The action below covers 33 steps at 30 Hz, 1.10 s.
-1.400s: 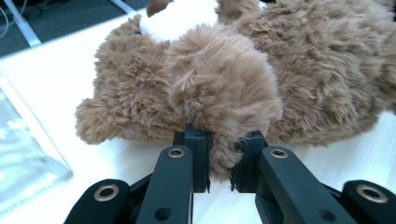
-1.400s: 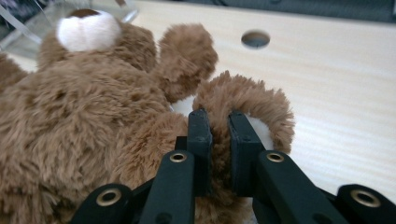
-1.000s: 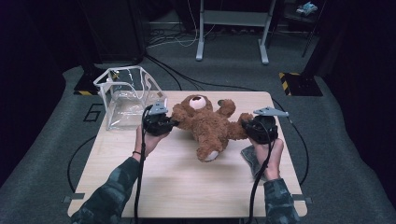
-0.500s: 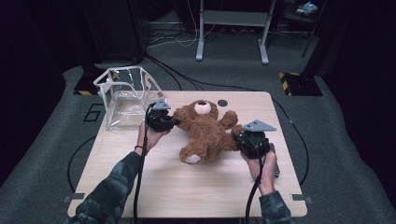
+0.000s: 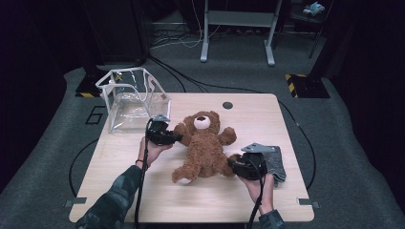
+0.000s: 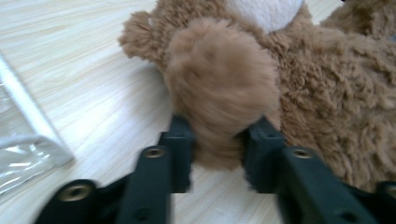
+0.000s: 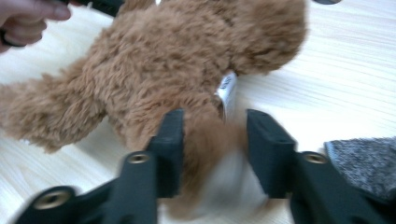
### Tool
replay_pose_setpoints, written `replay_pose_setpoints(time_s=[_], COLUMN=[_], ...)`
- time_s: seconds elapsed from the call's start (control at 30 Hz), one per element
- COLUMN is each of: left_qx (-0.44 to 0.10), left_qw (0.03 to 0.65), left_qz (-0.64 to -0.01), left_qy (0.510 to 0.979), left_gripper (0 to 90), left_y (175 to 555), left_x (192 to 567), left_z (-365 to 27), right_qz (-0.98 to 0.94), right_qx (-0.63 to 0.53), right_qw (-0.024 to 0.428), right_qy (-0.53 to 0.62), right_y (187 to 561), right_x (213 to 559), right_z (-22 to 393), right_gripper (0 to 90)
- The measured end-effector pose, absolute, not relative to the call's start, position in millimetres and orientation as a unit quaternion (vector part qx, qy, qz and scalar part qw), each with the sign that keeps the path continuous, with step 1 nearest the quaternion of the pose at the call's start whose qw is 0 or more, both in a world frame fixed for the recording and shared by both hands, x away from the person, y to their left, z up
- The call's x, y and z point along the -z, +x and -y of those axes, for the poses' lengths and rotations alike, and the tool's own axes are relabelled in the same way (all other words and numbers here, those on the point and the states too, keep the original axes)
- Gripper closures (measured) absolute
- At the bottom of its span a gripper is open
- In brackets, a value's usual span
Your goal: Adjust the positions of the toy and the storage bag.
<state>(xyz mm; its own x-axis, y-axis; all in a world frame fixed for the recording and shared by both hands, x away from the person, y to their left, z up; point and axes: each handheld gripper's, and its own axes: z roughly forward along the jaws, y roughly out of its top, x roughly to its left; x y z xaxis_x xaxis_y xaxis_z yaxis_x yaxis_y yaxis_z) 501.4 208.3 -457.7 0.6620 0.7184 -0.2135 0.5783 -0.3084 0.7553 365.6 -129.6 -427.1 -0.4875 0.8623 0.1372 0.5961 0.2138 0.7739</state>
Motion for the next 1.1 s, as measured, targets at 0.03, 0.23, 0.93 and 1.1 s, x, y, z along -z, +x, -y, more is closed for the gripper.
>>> replay_pose_setpoints(time_s=[0.03,0.23,0.93,1.1], left_qx=[-0.086,-0.1,-0.135,-0.139], left_qw=[0.429,0.433,0.438,0.433], left_qz=[-0.412,-0.429,-0.416,-0.403], left_qy=[0.799,0.786,0.786,0.794], left_gripper=[55.4,29.4,8.6,8.1], left_y=[499.4,488.8,474.9,473.7], left_x=[455.3,441.4,378.6,366.4], left_z=[-208.4,-205.2,-153.6,-136.5], right_qz=[-0.762,-0.734,-0.698,-0.687], right_qx=[-0.405,-0.413,-0.338,-0.345], right_qw=[0.164,0.18,0.24,0.251], right_qy=[0.479,0.509,0.585,0.589], right_y=[365.6,357.8,331.3,322.0], right_x=[427.1,431.9,480.7,477.0], right_z=[129.6,155.0,205.0,220.8], right_gripper=[54.2,26.8,3.1,2.3])
